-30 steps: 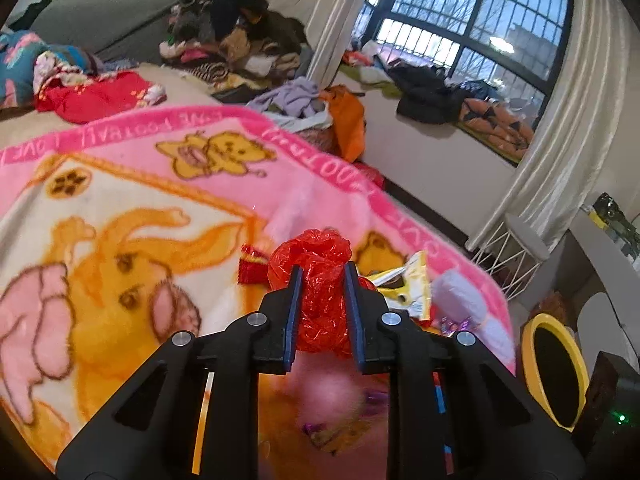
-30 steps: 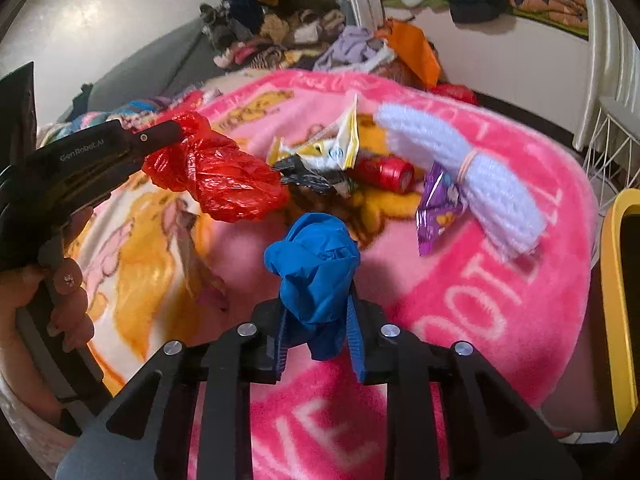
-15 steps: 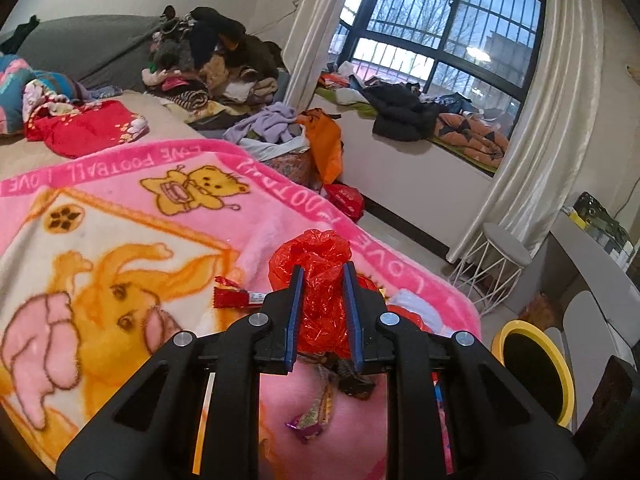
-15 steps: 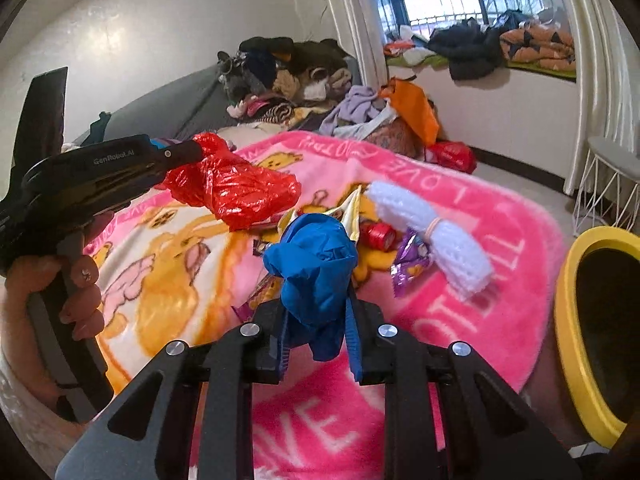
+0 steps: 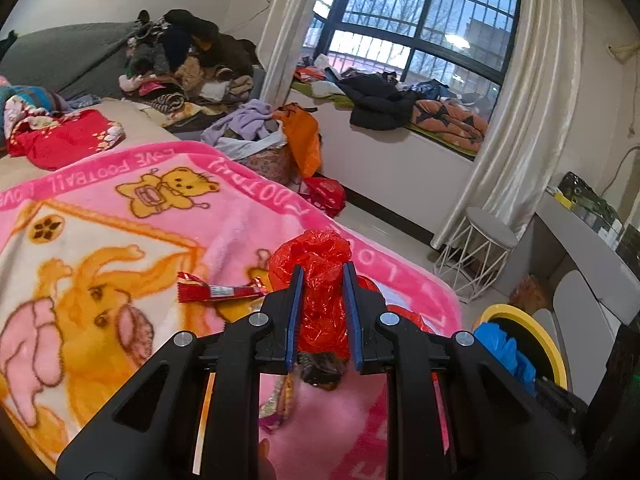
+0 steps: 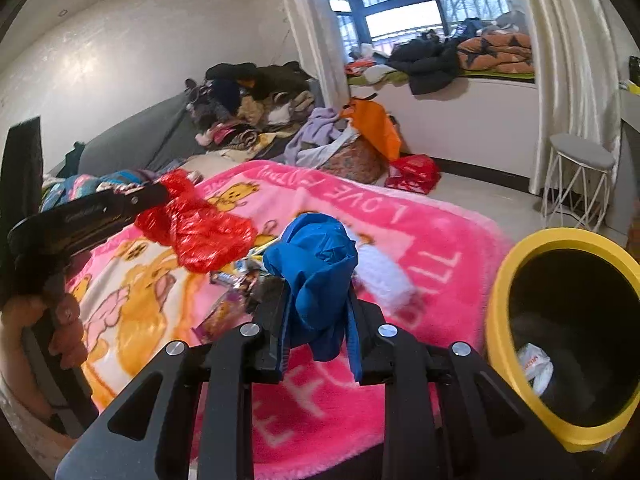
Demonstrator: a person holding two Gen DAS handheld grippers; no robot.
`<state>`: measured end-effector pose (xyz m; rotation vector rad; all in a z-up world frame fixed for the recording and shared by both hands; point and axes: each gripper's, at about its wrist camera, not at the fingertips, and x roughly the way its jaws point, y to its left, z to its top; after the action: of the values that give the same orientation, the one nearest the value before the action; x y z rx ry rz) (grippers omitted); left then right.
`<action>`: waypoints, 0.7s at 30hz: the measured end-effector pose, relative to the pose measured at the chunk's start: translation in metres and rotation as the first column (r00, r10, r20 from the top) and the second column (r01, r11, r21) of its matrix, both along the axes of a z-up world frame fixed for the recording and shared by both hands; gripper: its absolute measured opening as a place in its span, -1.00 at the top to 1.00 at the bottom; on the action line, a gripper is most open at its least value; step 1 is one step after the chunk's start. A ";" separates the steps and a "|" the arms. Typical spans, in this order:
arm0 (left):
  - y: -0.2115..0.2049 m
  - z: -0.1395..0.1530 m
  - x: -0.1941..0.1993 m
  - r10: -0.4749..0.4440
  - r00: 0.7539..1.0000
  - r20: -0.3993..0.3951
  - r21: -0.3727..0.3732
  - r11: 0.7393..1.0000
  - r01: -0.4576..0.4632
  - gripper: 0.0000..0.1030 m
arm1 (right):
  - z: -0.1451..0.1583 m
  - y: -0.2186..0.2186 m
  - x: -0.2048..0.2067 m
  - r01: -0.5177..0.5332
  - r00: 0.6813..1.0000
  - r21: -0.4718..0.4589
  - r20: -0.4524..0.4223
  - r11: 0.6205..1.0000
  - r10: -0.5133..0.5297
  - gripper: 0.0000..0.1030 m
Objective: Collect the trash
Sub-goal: 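Carry the red bag and blue glove over the bin with both tools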
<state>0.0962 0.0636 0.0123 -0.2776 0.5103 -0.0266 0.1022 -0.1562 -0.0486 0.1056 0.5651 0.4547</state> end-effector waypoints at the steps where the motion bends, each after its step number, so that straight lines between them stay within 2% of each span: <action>1: -0.003 0.000 0.000 -0.005 1.000 -0.001 0.002 1.000 0.005 0.73 | 0.000 -0.004 0.001 0.009 1.000 0.003 0.002 1.000 -0.009 0.58; 21: -0.049 0.002 -0.001 -0.107 0.994 -0.003 0.039 0.993 0.108 0.73 | 0.006 -0.067 0.005 0.161 0.987 0.033 0.019 0.986 -0.162 0.58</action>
<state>0.0956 0.0145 0.0140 -0.2112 0.5252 -0.1210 0.1075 -0.2234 -0.0422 0.1744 0.5236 0.3066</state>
